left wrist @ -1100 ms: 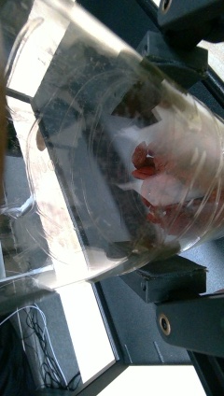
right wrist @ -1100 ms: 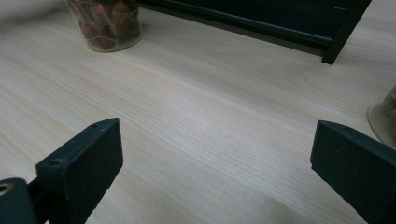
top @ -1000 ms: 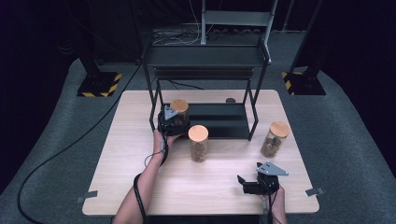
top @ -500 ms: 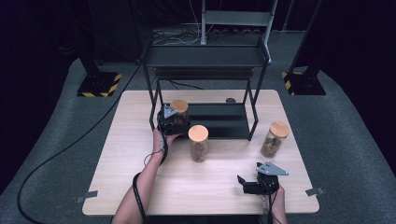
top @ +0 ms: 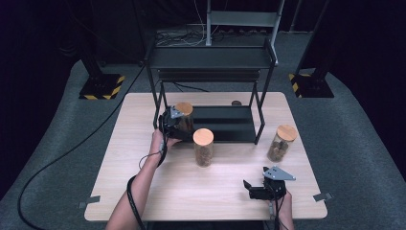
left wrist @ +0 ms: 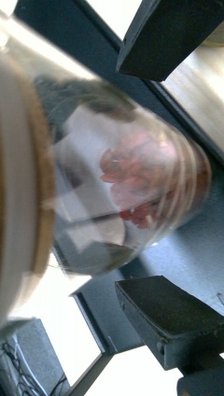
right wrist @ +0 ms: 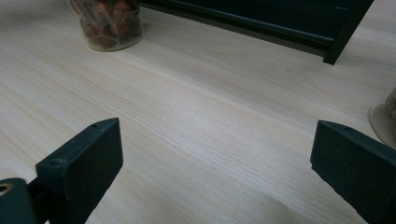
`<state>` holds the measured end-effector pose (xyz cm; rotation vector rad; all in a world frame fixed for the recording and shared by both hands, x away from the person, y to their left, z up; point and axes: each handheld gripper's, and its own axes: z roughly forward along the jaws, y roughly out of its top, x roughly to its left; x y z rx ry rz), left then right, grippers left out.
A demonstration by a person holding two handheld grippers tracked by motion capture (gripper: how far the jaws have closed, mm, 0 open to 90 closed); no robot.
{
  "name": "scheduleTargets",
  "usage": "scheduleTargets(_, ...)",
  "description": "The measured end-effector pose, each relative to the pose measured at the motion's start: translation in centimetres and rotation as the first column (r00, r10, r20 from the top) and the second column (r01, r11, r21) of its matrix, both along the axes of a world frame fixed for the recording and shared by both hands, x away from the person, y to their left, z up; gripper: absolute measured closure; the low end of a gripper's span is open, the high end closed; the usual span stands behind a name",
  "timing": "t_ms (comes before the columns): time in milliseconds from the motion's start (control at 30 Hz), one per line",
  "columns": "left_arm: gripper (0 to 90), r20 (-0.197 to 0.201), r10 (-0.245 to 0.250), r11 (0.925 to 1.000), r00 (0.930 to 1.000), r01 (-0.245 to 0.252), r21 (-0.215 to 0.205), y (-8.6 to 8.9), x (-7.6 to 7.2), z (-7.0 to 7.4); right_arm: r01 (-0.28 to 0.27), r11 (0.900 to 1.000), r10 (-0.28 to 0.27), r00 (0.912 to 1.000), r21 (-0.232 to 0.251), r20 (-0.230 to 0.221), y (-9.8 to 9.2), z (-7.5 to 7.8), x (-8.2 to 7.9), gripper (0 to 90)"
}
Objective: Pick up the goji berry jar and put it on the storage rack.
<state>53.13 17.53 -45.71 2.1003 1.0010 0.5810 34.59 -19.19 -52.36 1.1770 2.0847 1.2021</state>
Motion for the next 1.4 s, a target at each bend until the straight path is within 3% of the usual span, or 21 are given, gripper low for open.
scheduleTargets(200, 0.0, -0.021, -0.038, 0.9957, 0.9991, 0.04, 0.084, -0.1, -0.9, 0.0, 0.003, 1.0, -0.003, 1.0, 0.0, 0.001, 0.0, 0.0, 0.0, 1.6)
scheduleTargets(333, 0.0, -0.028, -0.057, 0.9926, 0.998, 0.06, 0.106, 0.0, -1.7, 0.0, 0.002, 1.0, -0.002, 1.0, -0.001, -0.001, 0.0, 0.0, 0.0, 1.6)
scheduleTargets(500, 0.0, -0.047, -0.109, 0.9803, 0.9929, 0.115, 0.16, 0.4, -3.0, -0.3, 0.002, 1.0, -0.002, 1.0, -0.001, 0.0, 0.0, 0.0, 0.0, 1.6)
scheduleTargets(800, 0.0, -0.067, -0.142, 0.9688, 0.9875, 0.153, 0.195, 1.2, -4.7, -1.1, -0.001, 1.0, 0.001, 1.0, -0.003, -0.003, 0.0, 0.0, 0.0, 1.6)
scheduleTargets(933, 0.0, -0.056, -0.125, 0.9745, 0.9906, 0.133, 0.181, 2.1, -6.0, -2.2, 0.001, 1.0, -0.001, 1.0, -0.004, -0.002, 0.0, 0.0, 0.0, 1.5)
scheduleTargets(1200, 0.0, -0.097, -0.06, 0.9884, 0.9935, 0.073, 0.133, 4.5, -9.7, -4.8, 0.0, 1.0, 0.0, 1.0, -0.01, -0.005, 0.1, 0.0, 0.1, 1.6)
scheduleTargets(1400, 0.0, -0.098, -0.026, 0.991, 0.9948, 0.038, 0.129, 6.1, -12.0, -5.6, -0.001, 1.0, 0.001, 1.0, -0.016, -0.009, 0.2, 0.0, 0.1, 1.4)
